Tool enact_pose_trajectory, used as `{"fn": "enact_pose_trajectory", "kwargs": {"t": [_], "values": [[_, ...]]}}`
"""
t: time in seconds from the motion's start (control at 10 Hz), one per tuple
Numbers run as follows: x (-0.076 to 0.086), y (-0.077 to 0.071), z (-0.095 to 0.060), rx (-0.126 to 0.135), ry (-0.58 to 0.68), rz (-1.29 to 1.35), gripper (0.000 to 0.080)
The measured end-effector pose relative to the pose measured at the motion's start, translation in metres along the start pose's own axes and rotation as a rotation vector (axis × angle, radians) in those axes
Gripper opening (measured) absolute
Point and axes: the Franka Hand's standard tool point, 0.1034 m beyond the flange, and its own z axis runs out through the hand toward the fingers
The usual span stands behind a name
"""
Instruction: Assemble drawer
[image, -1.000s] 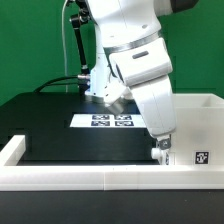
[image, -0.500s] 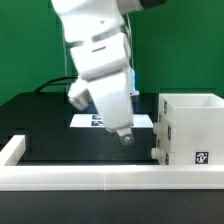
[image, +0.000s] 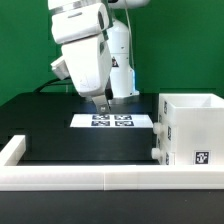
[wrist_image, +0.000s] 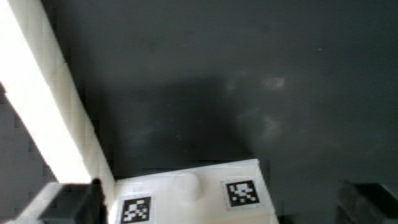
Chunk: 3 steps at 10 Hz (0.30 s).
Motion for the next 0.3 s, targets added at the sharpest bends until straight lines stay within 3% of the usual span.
{"fn": "enact_pose_trajectory", "kwargs": {"t": [0.3], "values": [[-0.0009,-0.0004,0.0026,0.004,0.002,0.002,0.0649]]}}
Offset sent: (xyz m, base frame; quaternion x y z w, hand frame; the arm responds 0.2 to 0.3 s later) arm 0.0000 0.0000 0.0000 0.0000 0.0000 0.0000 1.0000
